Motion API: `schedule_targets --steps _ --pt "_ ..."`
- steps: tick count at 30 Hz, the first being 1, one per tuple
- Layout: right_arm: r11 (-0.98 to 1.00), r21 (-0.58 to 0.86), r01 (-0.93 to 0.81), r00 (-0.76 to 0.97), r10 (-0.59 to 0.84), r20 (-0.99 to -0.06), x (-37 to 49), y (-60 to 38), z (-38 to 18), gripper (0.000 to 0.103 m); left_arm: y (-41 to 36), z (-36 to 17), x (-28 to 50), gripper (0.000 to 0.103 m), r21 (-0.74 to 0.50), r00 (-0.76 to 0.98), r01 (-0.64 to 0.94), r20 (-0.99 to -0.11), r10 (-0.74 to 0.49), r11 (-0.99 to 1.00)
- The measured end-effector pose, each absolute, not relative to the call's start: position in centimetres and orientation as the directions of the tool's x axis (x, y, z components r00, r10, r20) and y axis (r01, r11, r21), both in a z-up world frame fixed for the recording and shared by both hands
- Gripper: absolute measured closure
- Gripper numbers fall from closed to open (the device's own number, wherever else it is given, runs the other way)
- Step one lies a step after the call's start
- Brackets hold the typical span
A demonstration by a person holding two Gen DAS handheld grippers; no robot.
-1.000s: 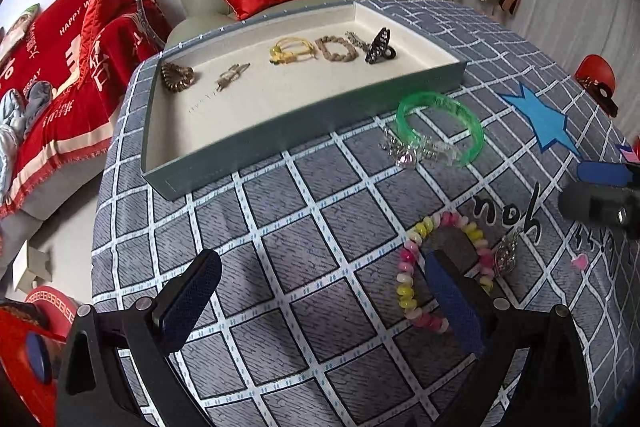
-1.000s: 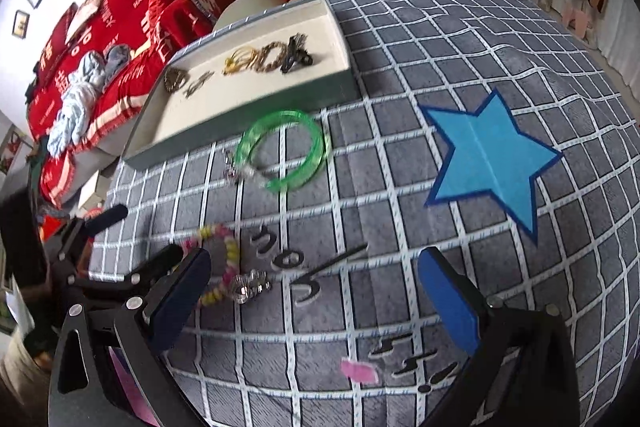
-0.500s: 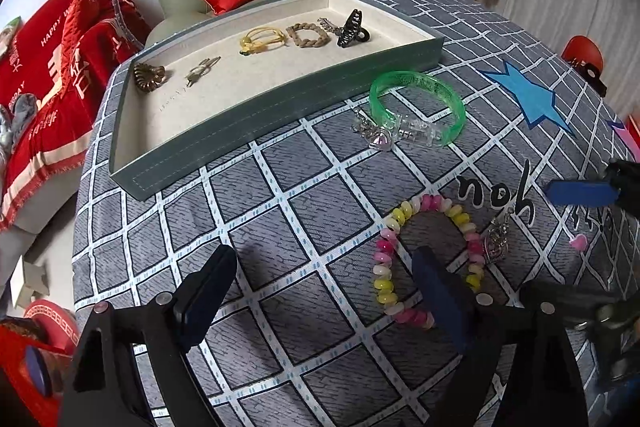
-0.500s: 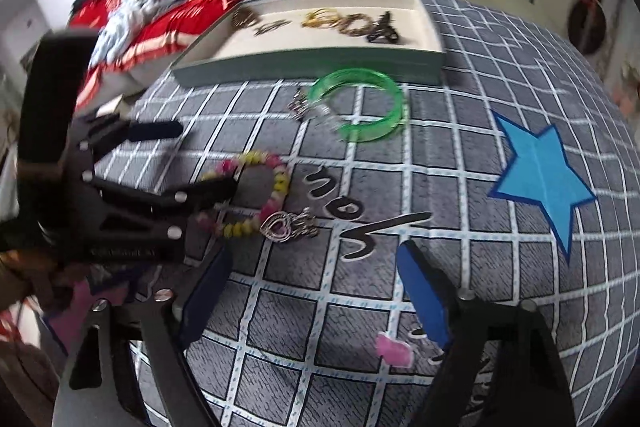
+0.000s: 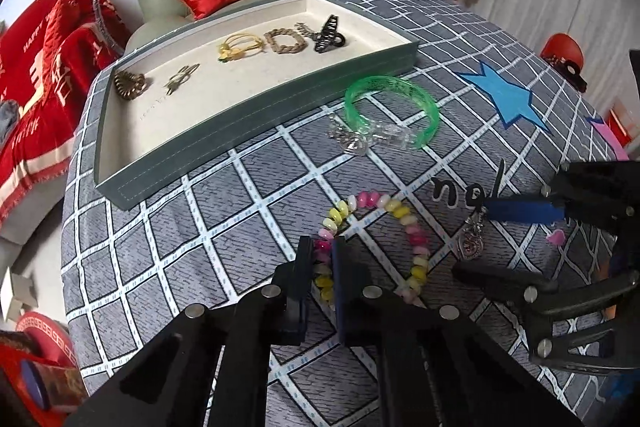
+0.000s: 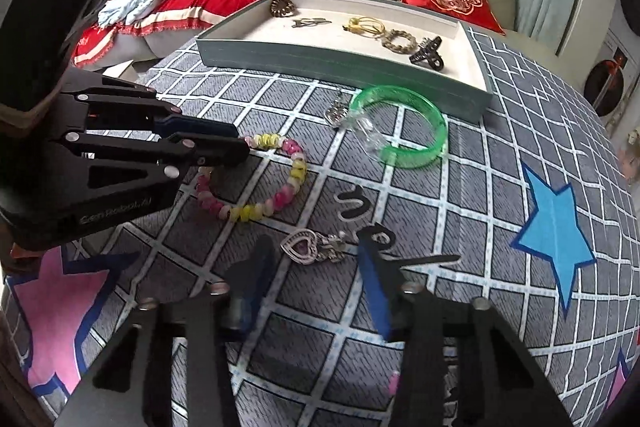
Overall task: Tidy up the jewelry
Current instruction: 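Grasp the pink-and-yellow bead bracelet with the left tool while the right tool grasps the silver heart pendant, then carry the bead bracelet and heart pendant over the tray with both tools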
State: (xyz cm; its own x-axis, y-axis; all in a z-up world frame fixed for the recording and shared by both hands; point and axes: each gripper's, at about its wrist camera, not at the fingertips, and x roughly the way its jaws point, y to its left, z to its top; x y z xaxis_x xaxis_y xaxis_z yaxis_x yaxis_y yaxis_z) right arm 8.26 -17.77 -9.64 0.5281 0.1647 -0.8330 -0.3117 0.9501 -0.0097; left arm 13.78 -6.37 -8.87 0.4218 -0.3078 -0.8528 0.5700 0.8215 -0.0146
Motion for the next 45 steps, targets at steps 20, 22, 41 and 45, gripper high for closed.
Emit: schedule_targets --steps 20,22,41,45 --pt "0.978 0.138 -0.156 0.563 0.203 -0.801 8.8 -20.7 -6.7 0.069 -3.6 -6.0 13.6 0.077 -0.123 0.455 0.508 -0.802 -0.387 0.852" --pt "0.977 0.158 -0.144 0.565 0.213 -0.797 9.1 -21.0 -6.3 0.069 -3.4 -5.3 13.7 0.077 -0.132 0.466 0.505 -0.790 -0.399 0.853" --pt "0.967 0.240 -0.090 0.579 0.247 -0.777 10.0 -22.0 -5.3 0.069 -3.3 -6.0 13.1 0.076 -0.063 0.483 0.468 -0.817 -0.315 0.882" --pt "0.965 0.249 -0.080 0.582 0.248 -0.774 9.5 -22.6 -5.3 0.069 -2.6 -6.0 13.0 0.000 -0.027 0.531 0.421 -0.803 -0.271 0.907"
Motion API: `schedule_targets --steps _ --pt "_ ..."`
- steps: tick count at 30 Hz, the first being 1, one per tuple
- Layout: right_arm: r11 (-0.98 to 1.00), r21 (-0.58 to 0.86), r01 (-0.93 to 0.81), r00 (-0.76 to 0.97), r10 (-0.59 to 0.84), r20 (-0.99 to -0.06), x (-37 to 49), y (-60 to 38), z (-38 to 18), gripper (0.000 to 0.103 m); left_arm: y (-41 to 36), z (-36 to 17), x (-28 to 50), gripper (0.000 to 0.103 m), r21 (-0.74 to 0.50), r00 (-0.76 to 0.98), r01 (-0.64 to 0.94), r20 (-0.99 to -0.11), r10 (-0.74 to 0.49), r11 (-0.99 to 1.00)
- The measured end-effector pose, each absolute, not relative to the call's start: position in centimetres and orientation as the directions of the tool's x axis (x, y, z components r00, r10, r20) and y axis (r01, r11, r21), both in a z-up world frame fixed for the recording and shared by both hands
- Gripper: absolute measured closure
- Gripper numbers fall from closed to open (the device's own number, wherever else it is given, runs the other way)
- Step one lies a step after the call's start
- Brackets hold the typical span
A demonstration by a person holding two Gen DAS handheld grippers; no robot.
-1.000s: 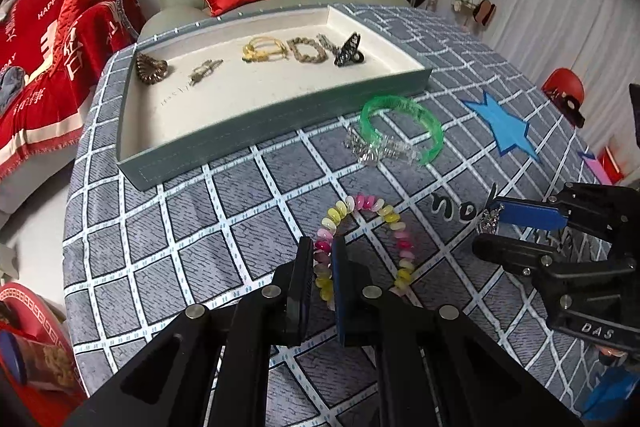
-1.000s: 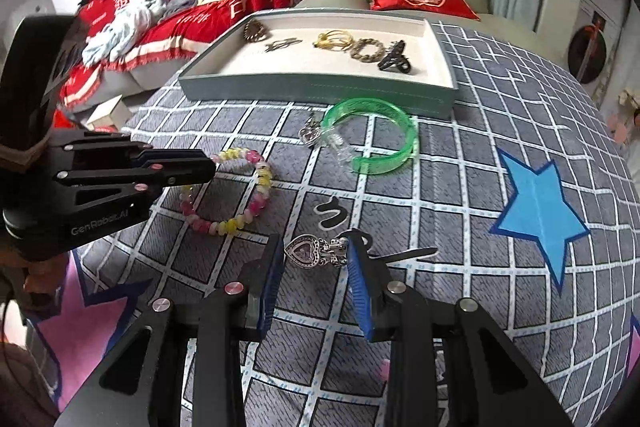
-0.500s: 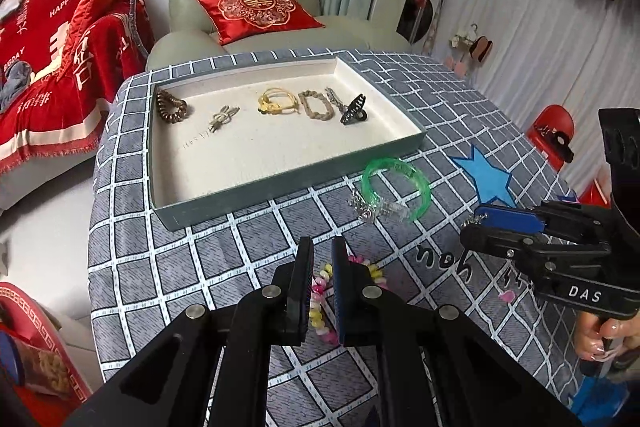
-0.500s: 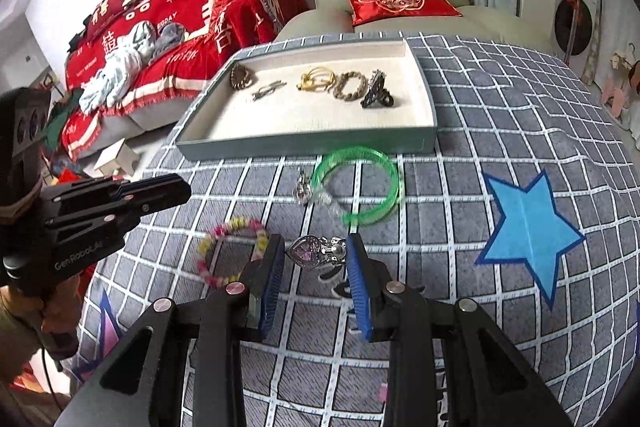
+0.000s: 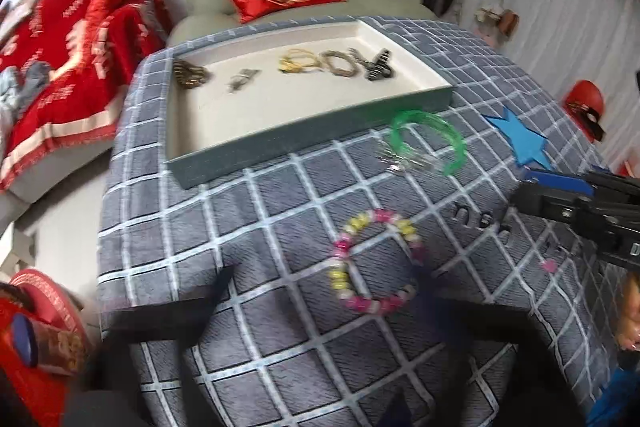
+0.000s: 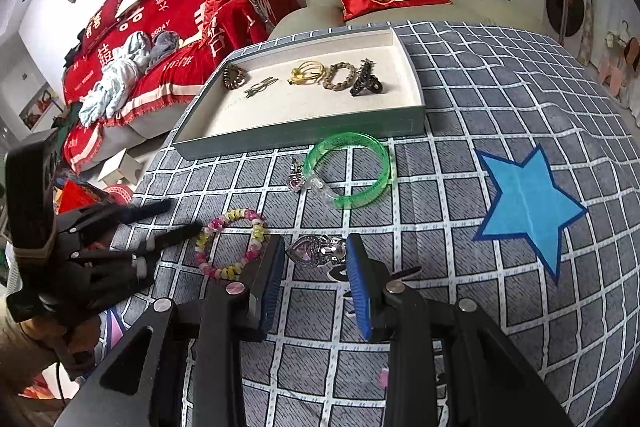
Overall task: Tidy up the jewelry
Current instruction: 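Carry the bead bracelet and heart pendant over the tray with both tools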
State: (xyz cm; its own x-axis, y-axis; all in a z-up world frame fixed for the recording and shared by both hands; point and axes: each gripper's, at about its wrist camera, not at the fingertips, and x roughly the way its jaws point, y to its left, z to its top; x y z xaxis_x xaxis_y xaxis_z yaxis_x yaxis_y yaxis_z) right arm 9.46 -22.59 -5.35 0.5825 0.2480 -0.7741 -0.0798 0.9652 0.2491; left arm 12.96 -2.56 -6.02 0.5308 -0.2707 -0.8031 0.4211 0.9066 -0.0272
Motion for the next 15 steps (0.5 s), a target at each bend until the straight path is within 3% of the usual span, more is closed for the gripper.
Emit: schedule_targets --steps 7,10,13,15 --pt "0.962 0.266 -0.064 0.587 0.252 -0.769 9.1 -23.2 -5.5 0.069 -2.9 -6.8 13.5 0.000 0.044 0.540 0.422 -0.814 -0.212 0.905" --pt "0.961 0.270 -0.066 0.589 0.256 -0.766 8.9 -23.1 -5.4 0.069 -3.7 -8.4 13.9 0.022 0.045 0.473 0.454 -0.858 -0.198 0.890" --pt "0.960 0.272 -0.067 0.593 0.258 -0.763 8.7 -23.1 -5.2 0.069 -4.1 -8.9 13.6 0.029 0.036 0.457 0.475 -0.864 -0.212 0.879" --pt "0.959 0.274 -0.066 0.595 0.259 -0.761 8.6 -23.2 -5.1 0.069 -4.3 -8.9 13.4 0.045 0.010 0.437 0.500 -0.866 -0.242 0.866"
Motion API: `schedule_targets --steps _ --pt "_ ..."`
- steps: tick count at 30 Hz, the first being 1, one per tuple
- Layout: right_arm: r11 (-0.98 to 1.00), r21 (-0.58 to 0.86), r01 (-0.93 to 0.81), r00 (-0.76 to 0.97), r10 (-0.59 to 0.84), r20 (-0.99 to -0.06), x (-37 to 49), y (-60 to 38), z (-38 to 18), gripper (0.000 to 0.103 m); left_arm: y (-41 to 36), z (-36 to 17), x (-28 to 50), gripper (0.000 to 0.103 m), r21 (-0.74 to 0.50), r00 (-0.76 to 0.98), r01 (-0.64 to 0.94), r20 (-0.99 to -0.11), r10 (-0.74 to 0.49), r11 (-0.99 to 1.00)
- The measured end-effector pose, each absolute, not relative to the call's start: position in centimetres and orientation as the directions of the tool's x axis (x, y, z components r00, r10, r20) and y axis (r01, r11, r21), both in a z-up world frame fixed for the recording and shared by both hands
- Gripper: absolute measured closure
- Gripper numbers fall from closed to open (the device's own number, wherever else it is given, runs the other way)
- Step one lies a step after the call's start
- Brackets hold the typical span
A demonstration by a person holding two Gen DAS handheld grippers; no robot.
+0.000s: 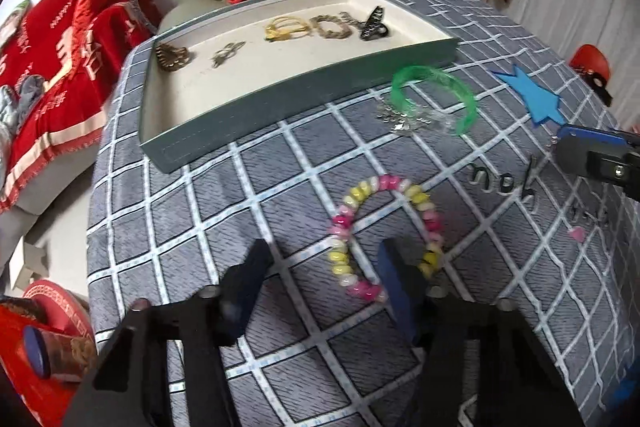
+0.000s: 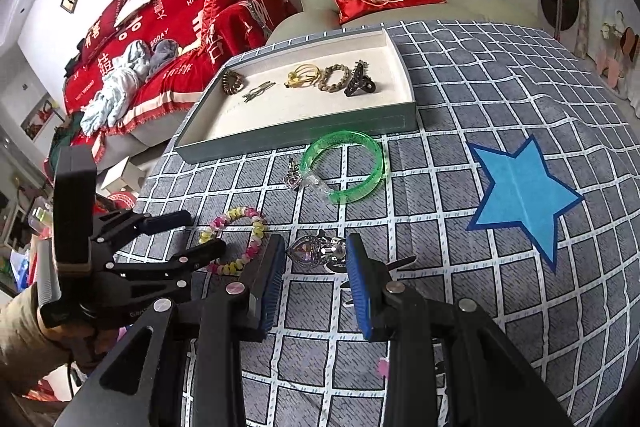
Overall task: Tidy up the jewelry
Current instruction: 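Carry the bead bracelet and heart pendant over the tray with both tools, then lower both tools and open them to release the bracelet and pendant in the tray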
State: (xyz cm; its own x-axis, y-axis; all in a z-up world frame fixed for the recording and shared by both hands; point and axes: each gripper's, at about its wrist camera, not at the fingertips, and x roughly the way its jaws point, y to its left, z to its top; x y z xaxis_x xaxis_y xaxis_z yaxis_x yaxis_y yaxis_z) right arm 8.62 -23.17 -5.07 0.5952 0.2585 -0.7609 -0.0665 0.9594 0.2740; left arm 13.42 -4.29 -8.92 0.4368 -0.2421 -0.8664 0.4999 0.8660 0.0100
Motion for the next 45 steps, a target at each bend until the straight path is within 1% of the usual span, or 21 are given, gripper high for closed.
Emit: schedule_targets --steps 1,2,3,8,17,25,29,32,36,41,45 --pt "0.959 0.275 -0.066 0.596 0.259 -0.760 8.6 -23.2 -5.0 0.069 -4.4 -8.9 13.2 0.071 0.003 0.433 0.512 -0.864 -0.255 0.859" --pt "0.959 0.274 -0.066 0.596 0.258 -0.760 8.6 -23.2 -5.0 0.069 -4.7 -8.9 13.1 0.079 0.017 0.435 0.522 -0.865 -0.250 0.853" --pt "0.959 0.275 -0.066 0.595 0.259 -0.761 8.6 -23.2 -5.0 0.069 -4.9 -8.9 12.9 0.079 0.021 0.435 0.530 -0.865 -0.250 0.848" --pt "0.958 0.281 -0.055 0.595 0.258 -0.761 8.6 -23.4 -4.6 0.069 -4.2 -7.9 12.7 0.079 -0.060 0.428 0.517 -0.846 -0.318 0.854" --pt "0.951 0.306 -0.035 0.610 0.263 -0.748 10.7 -23.7 -2.5 0.069 -2.0 -2.1 14.7 0.079 -0.143 0.513 0.461 -0.763 -0.394 0.876" --pt "0.947 0.314 -0.071 0.626 0.288 -0.725 15.5 -22.5 0.9 0.069 -0.1 2.6 20.3 0.079 -0.149 0.605 0.394 -0.701 -0.378 0.907" --pt "0.940 0.328 -0.088 0.620 0.310 -0.721 19.4 -21.5 2.2 0.069 0.4 3.8 24.3 0.079 -0.144 0.632 0.350 -0.693 -0.347 0.926" --pt "0.940 0.327 -0.097 0.610 0.316 -0.727 22.5 -20.3 2.5 0.069 0.7 3.8 27.1 0.079 -0.172 0.629 0.327 -0.694 -0.350 0.929" --pt "0.941 0.320 -0.106 0.582 0.320 -0.748 25.6 -18.9 1.3 0.069 0.2 2.1 28.9 0.079 -0.157 0.619 0.317 -0.714 -0.329 0.936" --pt "0.944 0.314 -0.099 0.523 0.318 -0.791 28.4 -17.3 -2.5 0.069 -0.5 -2.3 31.0 0.079 -0.138 0.571 0.284 -0.771 -0.283 0.949" --pt "0.944 0.316 -0.093 0.483 0.320 -0.815 30.1 -16.9 -5.1 0.069 -1.1 -4.9 31.8 0.079 -0.111 0.549 0.273 -0.798 -0.249 0.956"
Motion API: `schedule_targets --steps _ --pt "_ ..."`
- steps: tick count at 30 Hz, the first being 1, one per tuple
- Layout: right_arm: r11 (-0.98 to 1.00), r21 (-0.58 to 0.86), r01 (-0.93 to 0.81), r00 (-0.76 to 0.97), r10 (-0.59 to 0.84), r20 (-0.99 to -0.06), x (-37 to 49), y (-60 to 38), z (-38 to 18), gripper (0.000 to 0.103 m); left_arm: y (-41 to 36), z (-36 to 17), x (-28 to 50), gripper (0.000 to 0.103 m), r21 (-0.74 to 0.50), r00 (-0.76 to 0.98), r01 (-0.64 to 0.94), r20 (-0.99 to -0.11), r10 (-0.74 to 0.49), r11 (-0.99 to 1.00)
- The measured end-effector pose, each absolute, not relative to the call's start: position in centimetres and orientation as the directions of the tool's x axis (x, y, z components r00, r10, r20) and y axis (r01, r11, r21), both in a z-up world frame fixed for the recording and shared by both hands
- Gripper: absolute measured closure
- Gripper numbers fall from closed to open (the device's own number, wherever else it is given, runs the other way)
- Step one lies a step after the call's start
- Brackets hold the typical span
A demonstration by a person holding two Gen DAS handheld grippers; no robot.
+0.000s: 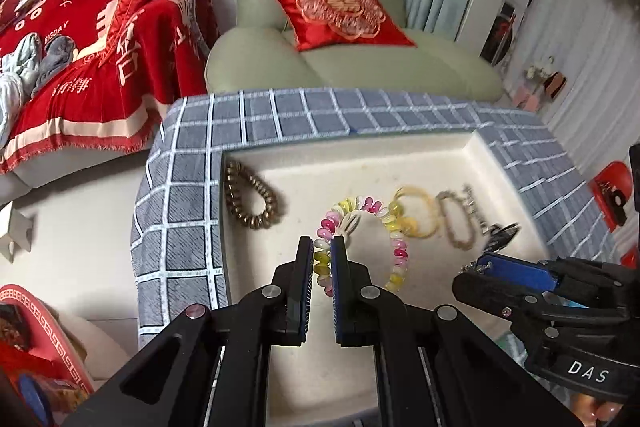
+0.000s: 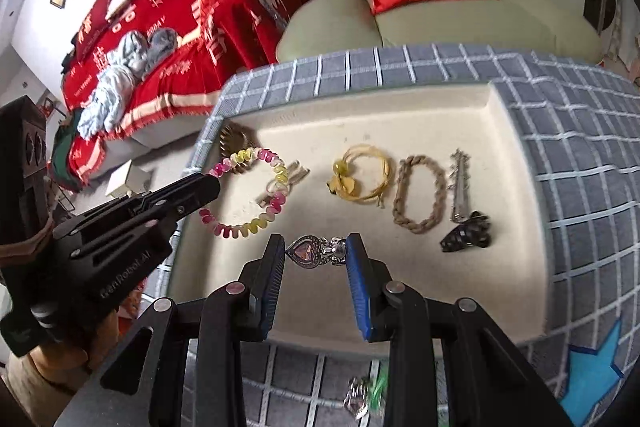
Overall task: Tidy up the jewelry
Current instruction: 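Lower both tools and open them to release the bracelet and pendant in the tray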
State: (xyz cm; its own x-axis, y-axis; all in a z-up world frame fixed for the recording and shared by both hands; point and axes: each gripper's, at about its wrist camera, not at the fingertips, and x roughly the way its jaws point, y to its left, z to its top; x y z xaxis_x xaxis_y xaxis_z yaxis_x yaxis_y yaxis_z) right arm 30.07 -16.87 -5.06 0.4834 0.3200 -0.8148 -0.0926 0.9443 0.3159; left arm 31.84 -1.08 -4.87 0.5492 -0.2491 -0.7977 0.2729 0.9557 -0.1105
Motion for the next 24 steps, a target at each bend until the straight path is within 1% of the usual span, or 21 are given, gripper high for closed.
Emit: schedule_targets --steps 8,15,19,20,21,22,23,24 --pt "0.956 0.282 -0.079 0.449 0.287 -0.846 33.1 -16.6 -8.6 0.069 -2.5 -7.4 32.3 0.079 -0.022 0.535 0.285 -0.826 -0.178 0.958" --pt "0.972 0.222 -0.081 0.480 0.234 -0.846 34.5 -16.7 -8.8 0.069 -3.0 -8.4 32.5 0.079 0.011 0.532 0.279 -0.834 -0.146 0.960" --pt "0.973 0.218 -0.077 0.487 0.228 -0.843 34.8 -16.7 -8.8 0.067 -3.2 -8.6 32.4 0.079 0.029 0.531 0.281 -0.837 -0.131 0.959" --pt "0.973 0.218 -0.079 0.486 0.229 -0.844 34.8 -16.6 -8.8 0.064 -3.2 -8.6 32.4 0.079 0.032 0.534 0.282 -0.836 -0.129 0.959" --pt "0.973 0.219 -0.079 0.484 0.229 -0.844 34.8 -16.6 -8.7 0.053 -3.2 -8.5 32.3 0.079 0.036 0.536 0.282 -0.835 -0.126 0.959" --pt "0.972 0.221 -0.077 0.484 0.230 -0.844 34.8 -16.6 -8.7 0.045 -3.3 -8.5 32.3 0.079 0.039 0.537 0.283 -0.834 -0.125 0.958" --pt "0.971 0.226 -0.073 0.487 0.232 -0.842 34.8 -16.8 -8.6 0.035 -3.3 -8.5 32.2 0.079 0.039 0.537 0.286 -0.834 -0.126 0.958" --pt "0.970 0.231 -0.070 0.492 0.235 -0.838 34.7 -16.9 -8.5 0.033 -3.3 -8.5 32.3 0.078 0.037 0.536 0.288 -0.834 -0.129 0.957"
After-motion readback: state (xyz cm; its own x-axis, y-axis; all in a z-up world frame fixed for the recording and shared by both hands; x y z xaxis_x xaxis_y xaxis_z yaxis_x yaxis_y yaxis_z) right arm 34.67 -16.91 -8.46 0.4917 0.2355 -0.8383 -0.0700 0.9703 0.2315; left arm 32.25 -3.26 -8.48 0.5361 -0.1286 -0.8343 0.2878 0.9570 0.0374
